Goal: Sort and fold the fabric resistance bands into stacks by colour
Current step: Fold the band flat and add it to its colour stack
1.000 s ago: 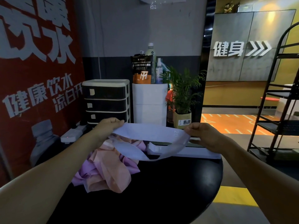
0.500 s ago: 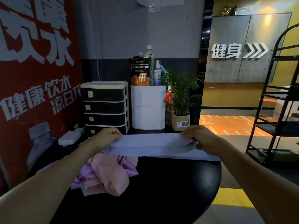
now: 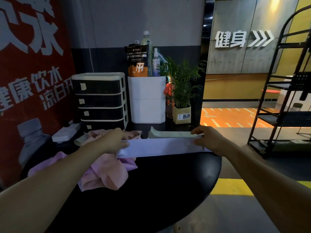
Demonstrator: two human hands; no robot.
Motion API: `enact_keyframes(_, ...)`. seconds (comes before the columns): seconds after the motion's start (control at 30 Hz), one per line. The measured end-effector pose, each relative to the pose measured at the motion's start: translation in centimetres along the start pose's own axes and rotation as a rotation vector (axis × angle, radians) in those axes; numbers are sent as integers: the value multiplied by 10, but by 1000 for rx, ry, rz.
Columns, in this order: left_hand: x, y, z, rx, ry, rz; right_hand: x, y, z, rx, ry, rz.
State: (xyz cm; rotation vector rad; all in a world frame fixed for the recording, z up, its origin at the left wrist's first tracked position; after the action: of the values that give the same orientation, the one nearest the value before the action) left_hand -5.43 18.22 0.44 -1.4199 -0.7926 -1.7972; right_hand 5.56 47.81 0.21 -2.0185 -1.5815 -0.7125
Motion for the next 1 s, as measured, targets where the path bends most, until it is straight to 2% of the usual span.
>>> enact_keyframes(0.13,-4,-7,8,-10,-21,59,-2,-1,18,-41,58,-39)
enact_keyframes(0.23,-1,-12,12,-68,78,112,-4,2,26,-44,55,-85)
enact_keyframes(0.4,-3,-16,19,-62,159,155,-10,11,39,-43,10,-98)
enact_keyframes(0.5,-13,-20,24,-85,141,114,-13,15,43,-12,-21,-49)
enact_keyframes(0.7,-38,-18,32,-87,270,76,-11,25,56,51,-34,93)
enact_keyframes(0.8,-54,-16,32,-80,182,-4,-9,25,64,37,15,124)
enact_keyframes(0.9,-54,-16,29,-43,129,34,-9,23,73,-14,-11,145)
enact_keyframes(1.0,-45,-13,30,-27,160,153,-10,26,83,-77,-87,191)
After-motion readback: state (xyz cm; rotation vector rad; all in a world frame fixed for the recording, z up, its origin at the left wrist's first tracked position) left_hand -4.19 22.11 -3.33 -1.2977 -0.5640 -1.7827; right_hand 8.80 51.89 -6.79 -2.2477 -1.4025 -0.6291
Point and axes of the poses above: each hand's wrist, its own y-axis away from the middle knuckle, its own x-axis out of the back of the hand, z = x × y, the point moved 5 cm from there along -y, towards the middle knuckle, and after that the axes turned 4 degrees about -z, right-handed, at the moved point
